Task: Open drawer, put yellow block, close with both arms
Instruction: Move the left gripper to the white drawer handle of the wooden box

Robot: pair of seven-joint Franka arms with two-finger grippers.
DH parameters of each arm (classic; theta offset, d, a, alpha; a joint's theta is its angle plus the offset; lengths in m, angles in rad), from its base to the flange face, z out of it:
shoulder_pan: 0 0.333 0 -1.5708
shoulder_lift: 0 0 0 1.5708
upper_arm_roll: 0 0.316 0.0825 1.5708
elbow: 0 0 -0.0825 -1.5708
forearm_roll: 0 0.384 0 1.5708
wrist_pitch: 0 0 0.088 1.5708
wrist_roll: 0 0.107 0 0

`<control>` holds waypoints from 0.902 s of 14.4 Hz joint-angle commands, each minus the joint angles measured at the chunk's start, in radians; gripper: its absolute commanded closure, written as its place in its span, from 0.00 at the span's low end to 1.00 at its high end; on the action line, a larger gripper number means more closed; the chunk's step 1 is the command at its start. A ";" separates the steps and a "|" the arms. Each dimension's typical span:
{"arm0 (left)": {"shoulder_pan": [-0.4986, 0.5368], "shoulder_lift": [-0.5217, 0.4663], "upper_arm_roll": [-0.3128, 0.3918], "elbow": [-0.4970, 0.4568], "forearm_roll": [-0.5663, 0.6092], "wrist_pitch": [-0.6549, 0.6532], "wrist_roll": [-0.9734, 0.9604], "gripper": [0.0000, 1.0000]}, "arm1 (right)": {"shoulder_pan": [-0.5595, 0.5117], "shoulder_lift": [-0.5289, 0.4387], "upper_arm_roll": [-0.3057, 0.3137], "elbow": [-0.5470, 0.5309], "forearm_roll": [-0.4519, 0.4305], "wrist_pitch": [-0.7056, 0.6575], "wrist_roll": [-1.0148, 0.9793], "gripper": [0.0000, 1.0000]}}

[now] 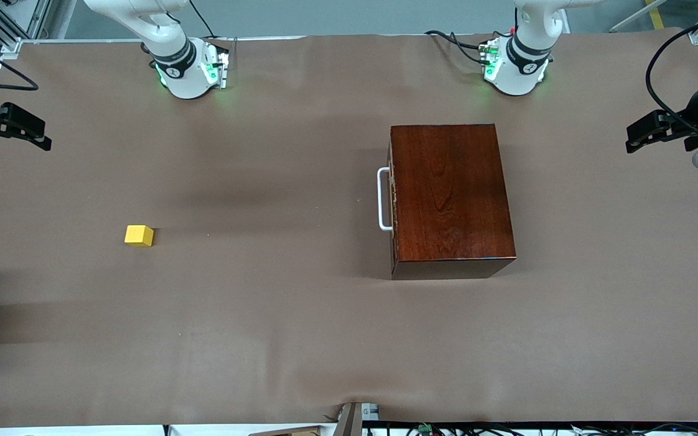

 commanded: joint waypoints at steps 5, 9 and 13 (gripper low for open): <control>-0.114 0.059 -0.046 0.033 -0.002 0.005 -0.073 0.00 | -0.014 0.007 0.008 0.006 -0.011 0.004 0.002 0.00; -0.306 0.189 -0.049 0.106 -0.002 0.062 -0.317 0.00 | -0.013 0.007 0.008 0.007 -0.008 0.004 0.004 0.00; -0.495 0.304 -0.042 0.130 0.001 0.192 -0.440 0.00 | -0.016 0.008 0.008 0.007 -0.007 0.004 0.002 0.00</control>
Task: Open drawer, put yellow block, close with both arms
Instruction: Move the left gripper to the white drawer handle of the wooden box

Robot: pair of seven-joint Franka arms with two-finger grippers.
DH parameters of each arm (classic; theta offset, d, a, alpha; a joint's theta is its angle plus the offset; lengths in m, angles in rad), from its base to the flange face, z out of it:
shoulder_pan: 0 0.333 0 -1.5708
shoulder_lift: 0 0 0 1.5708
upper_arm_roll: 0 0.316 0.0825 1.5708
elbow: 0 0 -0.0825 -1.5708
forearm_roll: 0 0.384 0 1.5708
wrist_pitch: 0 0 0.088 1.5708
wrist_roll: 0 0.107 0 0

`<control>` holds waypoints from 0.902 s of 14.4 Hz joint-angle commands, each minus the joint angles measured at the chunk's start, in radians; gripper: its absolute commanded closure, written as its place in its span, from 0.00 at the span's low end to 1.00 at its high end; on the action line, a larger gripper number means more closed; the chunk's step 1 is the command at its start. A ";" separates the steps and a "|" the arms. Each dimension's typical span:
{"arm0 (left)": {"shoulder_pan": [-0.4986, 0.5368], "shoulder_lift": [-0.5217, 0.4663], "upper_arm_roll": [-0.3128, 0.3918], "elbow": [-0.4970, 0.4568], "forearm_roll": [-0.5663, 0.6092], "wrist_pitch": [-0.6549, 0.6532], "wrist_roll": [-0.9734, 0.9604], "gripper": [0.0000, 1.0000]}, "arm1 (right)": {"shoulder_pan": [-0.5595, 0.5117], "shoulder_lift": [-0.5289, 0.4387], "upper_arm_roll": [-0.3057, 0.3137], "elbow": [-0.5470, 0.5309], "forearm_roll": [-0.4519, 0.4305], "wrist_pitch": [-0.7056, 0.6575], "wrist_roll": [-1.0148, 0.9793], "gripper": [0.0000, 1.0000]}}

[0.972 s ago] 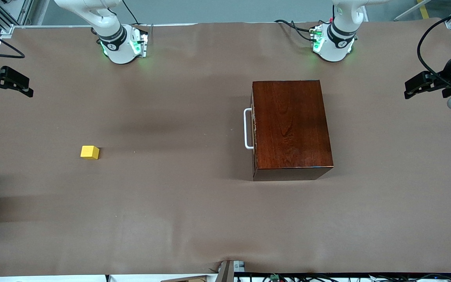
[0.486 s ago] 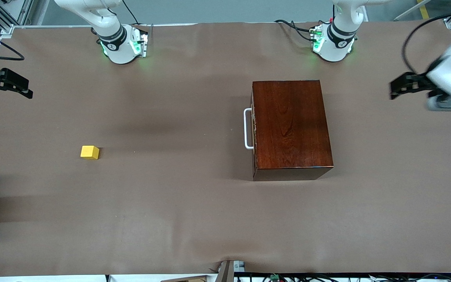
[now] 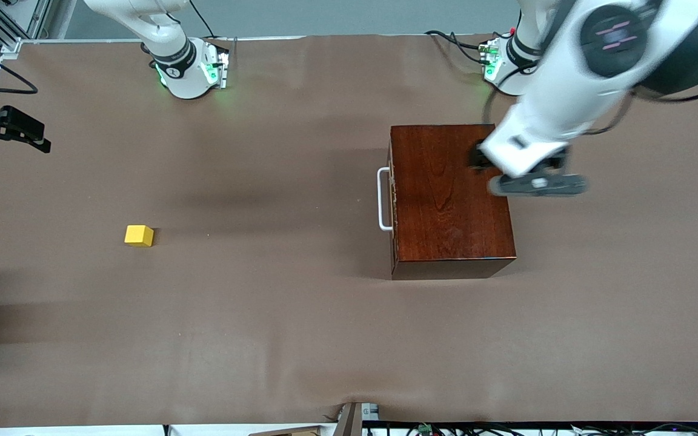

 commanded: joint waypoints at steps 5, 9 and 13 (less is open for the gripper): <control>-0.309 0.304 0.079 0.216 0.033 0.175 -0.262 0.00 | -0.016 0.004 0.008 0.007 -0.011 0.000 0.002 0.00; -0.527 0.400 0.288 0.217 0.050 0.248 -0.244 0.00 | -0.026 0.010 0.008 0.007 -0.004 0.000 0.004 0.00; -0.613 0.457 0.368 0.210 0.051 0.246 -0.292 0.00 | -0.059 0.024 0.008 0.008 0.013 0.002 0.005 0.00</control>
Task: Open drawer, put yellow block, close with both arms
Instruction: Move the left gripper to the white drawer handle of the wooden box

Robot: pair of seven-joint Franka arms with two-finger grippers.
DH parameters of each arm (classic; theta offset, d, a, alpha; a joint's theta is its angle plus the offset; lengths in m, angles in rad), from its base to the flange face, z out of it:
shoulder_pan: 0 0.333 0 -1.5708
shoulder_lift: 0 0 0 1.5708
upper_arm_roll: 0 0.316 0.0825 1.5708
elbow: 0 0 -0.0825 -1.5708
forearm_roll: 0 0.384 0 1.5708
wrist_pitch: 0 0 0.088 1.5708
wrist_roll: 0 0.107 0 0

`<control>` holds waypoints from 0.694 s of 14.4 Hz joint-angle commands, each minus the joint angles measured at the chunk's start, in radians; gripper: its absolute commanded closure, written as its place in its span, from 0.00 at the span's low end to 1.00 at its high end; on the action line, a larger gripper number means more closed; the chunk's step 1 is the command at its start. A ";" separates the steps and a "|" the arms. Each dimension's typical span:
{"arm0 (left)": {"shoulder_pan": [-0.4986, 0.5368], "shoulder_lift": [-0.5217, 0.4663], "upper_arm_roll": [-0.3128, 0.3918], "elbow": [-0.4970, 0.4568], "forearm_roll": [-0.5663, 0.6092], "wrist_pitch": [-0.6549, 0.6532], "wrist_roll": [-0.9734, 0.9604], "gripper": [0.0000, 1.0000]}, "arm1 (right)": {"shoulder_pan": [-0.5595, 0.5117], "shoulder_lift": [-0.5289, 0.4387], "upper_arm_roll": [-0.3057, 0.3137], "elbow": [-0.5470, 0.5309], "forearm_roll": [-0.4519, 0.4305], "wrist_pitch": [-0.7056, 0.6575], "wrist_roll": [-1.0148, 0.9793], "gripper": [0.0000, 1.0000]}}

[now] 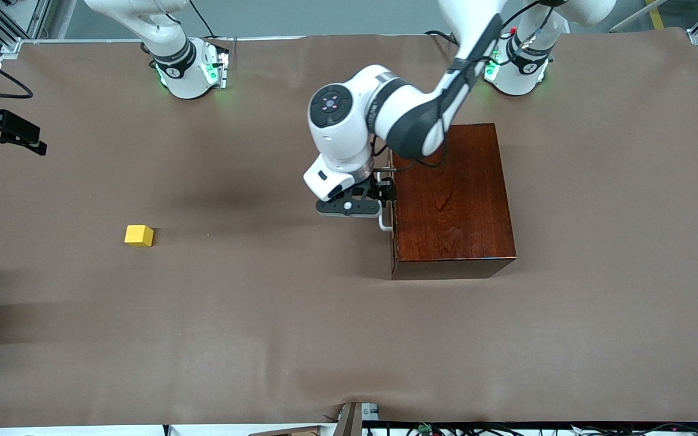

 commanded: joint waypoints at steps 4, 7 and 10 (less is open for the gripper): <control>-0.020 0.068 0.024 0.024 0.028 -0.038 -0.082 0.00 | -0.029 0.016 0.009 0.013 0.010 0.008 0.000 0.00; -0.018 0.097 0.024 0.027 0.026 -0.041 -0.082 0.00 | -0.029 0.016 0.009 0.013 0.013 0.008 0.001 0.00; -0.018 0.114 0.022 0.029 0.025 -0.020 -0.091 0.00 | -0.029 0.033 0.009 0.013 0.003 0.006 0.001 0.00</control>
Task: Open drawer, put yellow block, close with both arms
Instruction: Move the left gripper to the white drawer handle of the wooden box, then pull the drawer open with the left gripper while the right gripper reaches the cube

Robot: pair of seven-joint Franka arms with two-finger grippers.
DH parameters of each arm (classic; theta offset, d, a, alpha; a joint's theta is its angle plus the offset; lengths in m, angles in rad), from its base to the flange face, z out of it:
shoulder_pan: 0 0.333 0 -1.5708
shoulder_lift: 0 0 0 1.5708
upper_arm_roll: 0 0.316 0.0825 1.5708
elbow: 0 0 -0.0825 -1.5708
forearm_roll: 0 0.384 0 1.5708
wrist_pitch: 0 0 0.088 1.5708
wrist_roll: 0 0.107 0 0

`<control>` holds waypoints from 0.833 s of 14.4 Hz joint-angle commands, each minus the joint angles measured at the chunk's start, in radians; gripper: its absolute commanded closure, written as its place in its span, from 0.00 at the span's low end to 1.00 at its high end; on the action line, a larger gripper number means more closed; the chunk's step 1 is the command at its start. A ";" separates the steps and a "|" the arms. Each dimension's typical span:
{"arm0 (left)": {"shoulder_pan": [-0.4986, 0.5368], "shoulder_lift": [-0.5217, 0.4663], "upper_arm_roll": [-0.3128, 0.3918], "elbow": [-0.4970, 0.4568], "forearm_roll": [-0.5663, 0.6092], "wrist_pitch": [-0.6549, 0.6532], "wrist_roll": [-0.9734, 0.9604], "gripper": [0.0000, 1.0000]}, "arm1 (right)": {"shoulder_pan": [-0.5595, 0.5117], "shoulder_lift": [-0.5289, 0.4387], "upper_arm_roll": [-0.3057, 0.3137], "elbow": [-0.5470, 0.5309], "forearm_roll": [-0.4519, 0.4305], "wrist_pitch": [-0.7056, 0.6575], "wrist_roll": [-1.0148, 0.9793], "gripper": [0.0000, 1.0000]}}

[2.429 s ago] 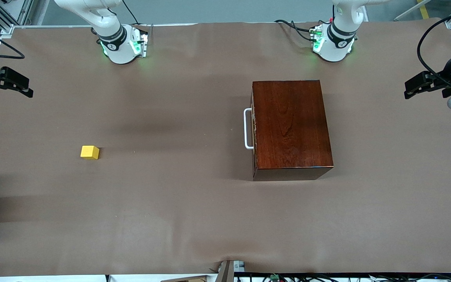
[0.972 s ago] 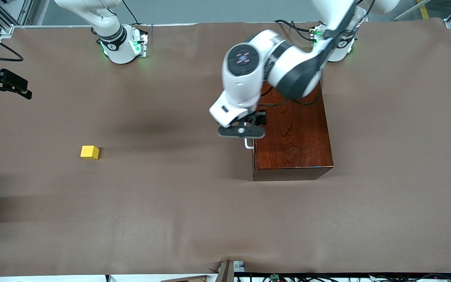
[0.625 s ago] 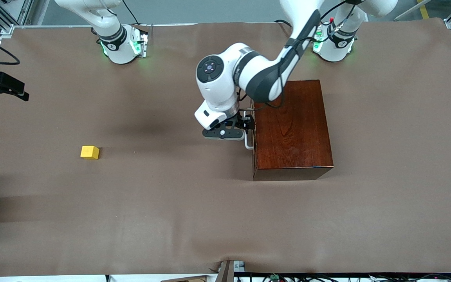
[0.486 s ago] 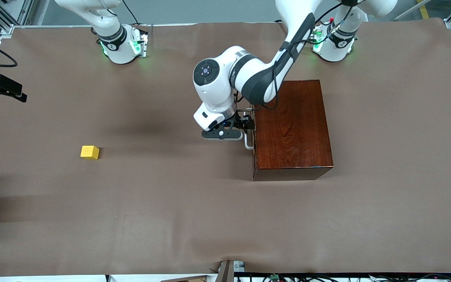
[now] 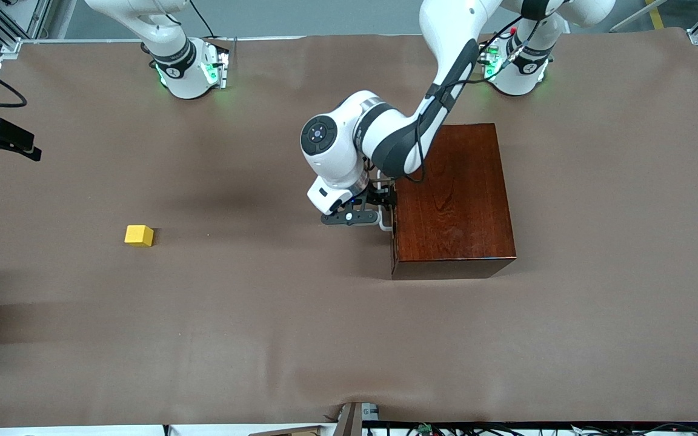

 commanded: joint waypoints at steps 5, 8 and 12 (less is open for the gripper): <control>-0.006 0.054 -0.009 0.031 0.012 0.103 -0.171 0.00 | -0.009 0.067 0.010 0.046 0.013 0.007 0.001 0.00; -0.008 0.060 -0.028 0.034 0.010 0.149 -0.222 0.00 | -0.012 0.081 0.010 0.044 0.018 0.044 -0.003 0.00; -0.006 0.068 -0.058 0.035 0.001 0.243 -0.307 0.00 | -0.015 0.115 0.009 0.041 0.019 0.045 0.004 0.00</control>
